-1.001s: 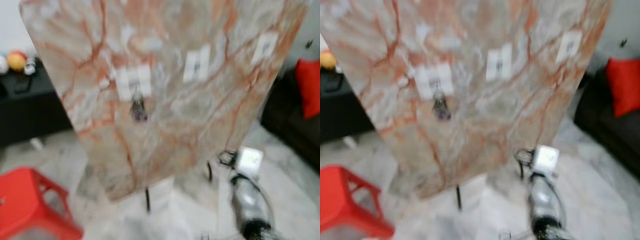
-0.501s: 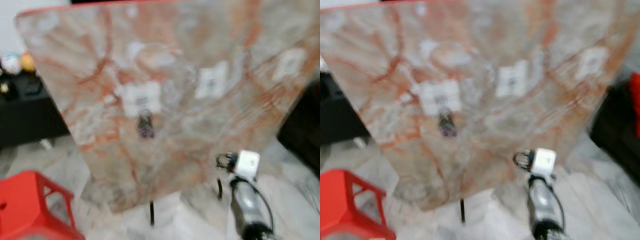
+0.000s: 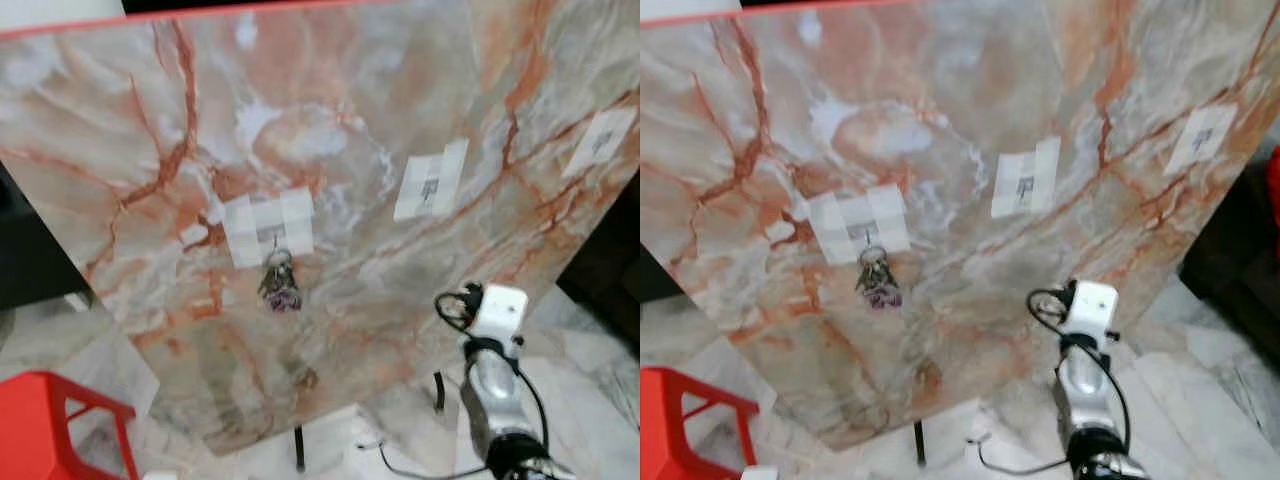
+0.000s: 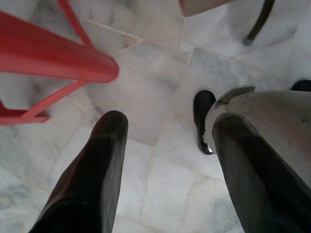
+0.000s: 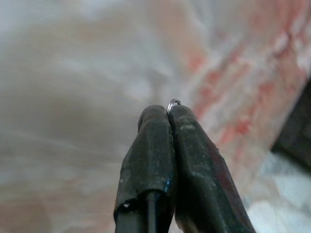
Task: Hang keys on a hook
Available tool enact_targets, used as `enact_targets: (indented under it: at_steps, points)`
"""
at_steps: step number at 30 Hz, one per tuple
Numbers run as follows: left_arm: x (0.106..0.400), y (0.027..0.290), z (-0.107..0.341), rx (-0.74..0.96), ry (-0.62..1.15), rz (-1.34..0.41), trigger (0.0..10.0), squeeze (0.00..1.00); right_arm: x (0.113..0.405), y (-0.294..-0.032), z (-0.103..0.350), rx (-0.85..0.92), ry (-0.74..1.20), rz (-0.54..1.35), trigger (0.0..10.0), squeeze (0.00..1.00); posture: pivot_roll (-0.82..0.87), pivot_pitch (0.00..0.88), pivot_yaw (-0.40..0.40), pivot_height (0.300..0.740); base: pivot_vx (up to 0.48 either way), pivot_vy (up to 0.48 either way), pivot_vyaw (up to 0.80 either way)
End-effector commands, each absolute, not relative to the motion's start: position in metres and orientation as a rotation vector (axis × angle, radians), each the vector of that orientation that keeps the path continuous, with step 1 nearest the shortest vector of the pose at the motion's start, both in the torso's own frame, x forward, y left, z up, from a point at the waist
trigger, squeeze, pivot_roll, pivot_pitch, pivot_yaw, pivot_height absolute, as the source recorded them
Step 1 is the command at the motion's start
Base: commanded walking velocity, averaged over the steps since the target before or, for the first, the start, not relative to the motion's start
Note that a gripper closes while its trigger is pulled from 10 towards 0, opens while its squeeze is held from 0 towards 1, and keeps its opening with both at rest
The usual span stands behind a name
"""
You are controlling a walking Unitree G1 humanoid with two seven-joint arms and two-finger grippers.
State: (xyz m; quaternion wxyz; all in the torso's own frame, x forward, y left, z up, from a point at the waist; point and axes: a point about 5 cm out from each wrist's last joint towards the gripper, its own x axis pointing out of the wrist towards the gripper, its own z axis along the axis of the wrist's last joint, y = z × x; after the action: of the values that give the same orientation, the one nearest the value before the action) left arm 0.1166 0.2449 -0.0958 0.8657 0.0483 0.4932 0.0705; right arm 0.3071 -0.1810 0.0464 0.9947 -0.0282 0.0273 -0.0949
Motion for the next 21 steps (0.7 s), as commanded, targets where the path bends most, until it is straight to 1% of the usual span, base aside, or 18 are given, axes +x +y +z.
enact_targets:
  at_steps: [1,2,3,4,6,10,13,18,21]
  points:
    - [0.109,0.246,-0.098,0.110,1.063,0.136,10.0,0.00,0.305,-0.180,0.055,-0.177,-0.015,-0.175,10.0,0.00,-0.02,0.038,-0.030,0.740,0.000,0.000,0.00]
    - [0.109,0.246,-0.098,0.110,1.063,0.136,10.0,0.00,0.305,-0.180,0.055,-0.177,-0.015,-0.175,10.0,0.00,-0.02,0.038,-0.030,0.740,0.000,0.000,0.00]
    - [0.109,0.246,-0.098,0.112,1.063,0.132,10.0,0.00,0.301,-0.180,0.059,-0.308,-0.053,-0.165,10.0,0.00,-0.03,0.034,-0.031,0.740,0.000,0.000,0.00]
    - [0.109,0.246,-0.098,0.112,1.063,0.132,10.0,0.00,0.301,-0.180,0.059,-0.308,-0.053,-0.165,10.0,0.00,-0.03,0.034,-0.031,0.740,0.000,0.000,0.00]
    - [0.109,0.246,-0.098,0.116,1.064,0.124,10.0,0.00,0.292,-0.183,0.064,-0.488,-0.112,-0.181,10.0,0.00,-0.03,0.034,-0.031,0.740,0.000,0.000,0.00]
    - [0.109,0.248,-0.097,0.125,1.064,0.114,10.0,0.00,0.282,-0.191,0.072,-0.645,-0.174,-0.237,10.0,0.00,-0.04,0.030,-0.027,0.740,0.000,0.000,0.00]
    - [0.109,0.248,-0.097,0.127,1.064,0.112,10.0,0.00,0.281,-0.190,0.076,-0.689,-0.212,-0.236,10.0,0.00,-0.04,0.029,-0.026,0.740,0.000,0.000,0.00]
    - [0.110,0.248,-0.097,0.130,1.058,0.106,10.0,0.00,0.288,-0.181,0.095,-0.786,-0.313,-0.266,10.0,0.00,-0.03,0.018,-0.024,0.740,0.000,0.000,0.00]
    - [0.111,0.247,-0.097,0.131,1.056,0.105,10.0,0.00,0.291,-0.176,0.099,-0.812,-0.337,-0.262,10.0,0.00,-0.03,0.014,-0.024,0.740,0.000,0.000,0.00]
